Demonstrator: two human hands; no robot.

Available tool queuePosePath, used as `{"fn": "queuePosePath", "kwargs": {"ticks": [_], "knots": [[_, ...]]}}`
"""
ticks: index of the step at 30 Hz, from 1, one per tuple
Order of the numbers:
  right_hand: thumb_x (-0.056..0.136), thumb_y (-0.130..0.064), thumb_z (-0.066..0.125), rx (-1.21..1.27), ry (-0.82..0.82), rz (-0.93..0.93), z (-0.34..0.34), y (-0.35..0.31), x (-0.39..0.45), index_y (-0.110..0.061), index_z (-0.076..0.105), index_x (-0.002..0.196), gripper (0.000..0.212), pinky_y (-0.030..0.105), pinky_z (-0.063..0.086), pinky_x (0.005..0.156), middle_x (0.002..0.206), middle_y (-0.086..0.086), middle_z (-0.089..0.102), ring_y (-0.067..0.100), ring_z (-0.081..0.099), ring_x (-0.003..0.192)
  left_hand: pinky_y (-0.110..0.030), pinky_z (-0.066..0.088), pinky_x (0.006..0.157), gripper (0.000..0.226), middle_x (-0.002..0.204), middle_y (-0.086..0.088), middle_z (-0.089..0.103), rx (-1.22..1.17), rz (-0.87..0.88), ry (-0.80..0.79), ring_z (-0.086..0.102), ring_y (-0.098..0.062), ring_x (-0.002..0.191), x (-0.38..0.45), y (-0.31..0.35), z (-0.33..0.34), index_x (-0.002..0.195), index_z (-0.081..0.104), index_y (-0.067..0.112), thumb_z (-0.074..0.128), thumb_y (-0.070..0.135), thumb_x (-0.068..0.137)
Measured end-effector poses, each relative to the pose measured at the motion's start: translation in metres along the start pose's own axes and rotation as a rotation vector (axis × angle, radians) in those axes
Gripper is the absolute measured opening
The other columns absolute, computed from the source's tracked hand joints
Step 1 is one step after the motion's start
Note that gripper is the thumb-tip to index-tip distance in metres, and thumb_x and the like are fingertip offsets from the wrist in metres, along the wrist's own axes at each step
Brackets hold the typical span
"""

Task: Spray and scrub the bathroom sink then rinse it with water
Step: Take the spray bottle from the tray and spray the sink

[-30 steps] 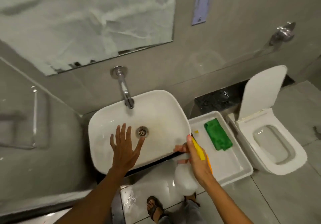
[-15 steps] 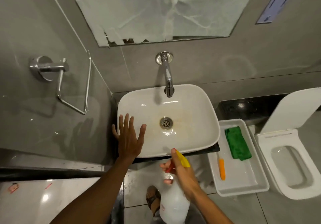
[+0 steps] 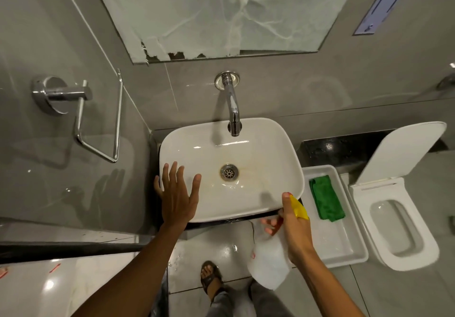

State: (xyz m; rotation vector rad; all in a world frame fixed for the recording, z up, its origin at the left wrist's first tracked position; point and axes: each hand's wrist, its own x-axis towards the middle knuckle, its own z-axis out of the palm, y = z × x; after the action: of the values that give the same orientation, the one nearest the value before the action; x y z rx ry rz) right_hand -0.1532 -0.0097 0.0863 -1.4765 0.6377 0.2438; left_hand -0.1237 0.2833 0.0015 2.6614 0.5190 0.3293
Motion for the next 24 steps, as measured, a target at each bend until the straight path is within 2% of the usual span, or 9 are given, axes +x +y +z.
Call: {"fn": "queuePosePath", "kwargs": {"ticks": [3,6,8,11,13,17,21,22,24], "knots": [[0.092,-0.065,0.065,-0.003,-0.013,0.052,-0.008,0.003,-0.004,-0.016,0.071,0.079,0.05,0.051,0.06,0.065,0.076,0.018,0.075,0.036,0.079,0.078,-0.059,0.014,0.134,0.081,0.167,-0.007,0.049,-0.01,0.002,0.008,0.033,-0.03,0.163,0.0,0.001,-0.001,0.146,0.06,0.015,0.022,0.074,0.104],[0.089,-0.066,0.067,-0.037,-0.013,0.08,-0.017,0.014,-0.01,-0.015,0.063,0.076,0.053,0.05,0.059,0.059,0.06,0.017,0.059,0.041,0.072,0.06,-0.06,0.017,0.133,0.082,0.166,-0.008,0.051,-0.005,0.007,0.01,0.034,-0.031,0.162,-0.001,0.002,-0.001,0.144,0.061,0.014,0.021,0.073,0.105],[0.086,-0.069,0.069,-0.038,-0.03,0.099,-0.018,0.023,-0.017,-0.016,0.058,0.073,0.055,0.045,0.056,0.056,0.059,0.018,0.049,0.036,0.064,0.052,-0.06,0.019,0.133,0.082,0.166,-0.009,0.051,-0.006,0.009,0.007,0.036,-0.031,0.162,-0.002,0.002,-0.002,0.144,0.061,0.013,0.021,0.073,0.105],[0.087,-0.068,0.068,-0.045,-0.12,0.186,-0.008,0.03,-0.028,-0.012,0.069,0.086,0.056,0.042,0.058,0.06,0.08,0.025,0.074,0.041,0.076,0.075,-0.061,0.02,0.132,0.081,0.165,-0.01,0.051,-0.019,0.005,0.009,0.038,-0.033,0.16,-0.002,0.002,-0.003,0.144,0.062,0.013,0.024,0.072,0.105],[0.085,-0.07,0.069,-0.062,-0.195,0.224,0.003,0.031,-0.033,-0.007,0.068,0.087,0.063,0.043,0.058,0.062,0.087,0.031,0.074,0.045,0.076,0.084,-0.06,0.02,0.132,0.082,0.166,-0.01,0.05,-0.021,0.0,-0.002,0.036,-0.032,0.161,-0.003,0.003,-0.003,0.144,0.062,0.013,0.022,0.073,0.105],[0.085,-0.068,0.07,-0.14,-0.251,0.161,0.03,0.03,-0.041,-0.017,0.057,0.073,0.054,0.045,0.061,0.061,0.067,0.021,0.049,0.048,0.07,0.071,-0.059,0.021,0.132,0.087,0.166,-0.01,0.05,-0.036,-0.007,0.002,0.035,-0.032,0.162,-0.003,0.002,-0.005,0.145,0.061,0.012,0.017,0.075,0.105],[0.089,-0.066,0.067,-0.159,-0.358,0.242,0.064,0.016,-0.045,-0.012,0.071,0.094,0.054,0.046,0.064,0.066,0.089,0.023,0.077,0.042,0.078,0.089,-0.057,0.02,0.133,0.084,0.167,-0.009,0.049,-0.072,-0.018,0.01,0.035,-0.031,0.162,-0.003,0.0,-0.005,0.145,0.06,0.012,0.019,0.074,0.105],[0.09,-0.066,0.067,-0.17,-0.363,0.244,0.071,0.011,-0.044,-0.012,0.071,0.094,0.054,0.044,0.064,0.065,0.089,0.024,0.078,0.042,0.079,0.088,-0.057,0.02,0.133,0.084,0.167,-0.009,0.048,-0.081,-0.024,0.008,0.034,-0.03,0.162,-0.003,0.0,-0.005,0.145,0.06,0.012,0.018,0.074,0.105],[0.092,-0.063,0.065,-0.201,-0.333,0.188,0.083,0.004,-0.041,-0.018,0.066,0.082,0.046,0.04,0.063,0.059,0.072,0.021,0.069,0.038,0.078,0.068,-0.057,0.02,0.133,0.086,0.168,-0.009,0.047,-0.098,-0.038,0.005,0.034,-0.031,0.162,-0.003,0.0,-0.005,0.146,0.059,0.013,0.017,0.075,0.104]]}}
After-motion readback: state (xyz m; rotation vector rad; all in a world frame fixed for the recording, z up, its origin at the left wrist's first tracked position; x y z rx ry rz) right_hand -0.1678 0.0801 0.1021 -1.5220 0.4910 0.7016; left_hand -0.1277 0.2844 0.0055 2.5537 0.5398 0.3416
